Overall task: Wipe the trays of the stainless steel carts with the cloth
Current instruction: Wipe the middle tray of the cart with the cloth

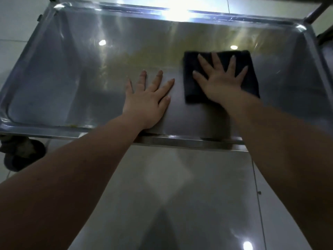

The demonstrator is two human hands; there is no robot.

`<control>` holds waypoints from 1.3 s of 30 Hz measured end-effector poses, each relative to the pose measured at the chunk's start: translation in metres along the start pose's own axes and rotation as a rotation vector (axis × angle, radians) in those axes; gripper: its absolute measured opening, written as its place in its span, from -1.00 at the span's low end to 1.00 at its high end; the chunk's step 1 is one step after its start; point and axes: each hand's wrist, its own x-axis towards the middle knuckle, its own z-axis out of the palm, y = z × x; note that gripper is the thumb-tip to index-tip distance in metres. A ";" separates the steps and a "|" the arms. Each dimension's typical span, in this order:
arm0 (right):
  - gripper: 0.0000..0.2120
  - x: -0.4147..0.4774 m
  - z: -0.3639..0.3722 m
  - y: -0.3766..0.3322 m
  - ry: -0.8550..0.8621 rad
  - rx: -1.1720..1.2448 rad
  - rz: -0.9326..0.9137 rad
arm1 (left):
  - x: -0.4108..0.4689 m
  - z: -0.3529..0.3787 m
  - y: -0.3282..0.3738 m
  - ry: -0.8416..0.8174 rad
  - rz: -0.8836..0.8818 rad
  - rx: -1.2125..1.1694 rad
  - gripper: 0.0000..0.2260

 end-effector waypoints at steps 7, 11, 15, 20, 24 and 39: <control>-0.38 0.013 -0.010 -0.006 -0.032 0.034 0.056 | 0.000 -0.002 0.001 0.002 -0.010 -0.023 -0.51; -0.37 -0.066 0.011 -0.008 -0.039 -0.015 -0.043 | 0.001 -0.001 0.003 0.008 -0.018 0.003 -0.50; -0.39 -0.147 0.032 -0.010 -0.067 -0.035 -0.145 | -0.001 0.001 0.004 0.033 -0.016 0.008 -0.49; -0.41 -0.087 0.019 -0.004 -0.033 -0.016 -0.075 | 0.000 -0.001 0.004 0.026 -0.025 0.001 -0.51; -0.42 -0.002 -0.002 -0.007 -0.028 0.016 0.083 | -0.001 -0.002 0.003 0.007 -0.014 -0.009 -0.50; -0.39 -0.140 0.027 -0.017 0.000 0.037 -0.074 | -0.007 -0.014 0.003 0.021 0.014 -0.095 -0.51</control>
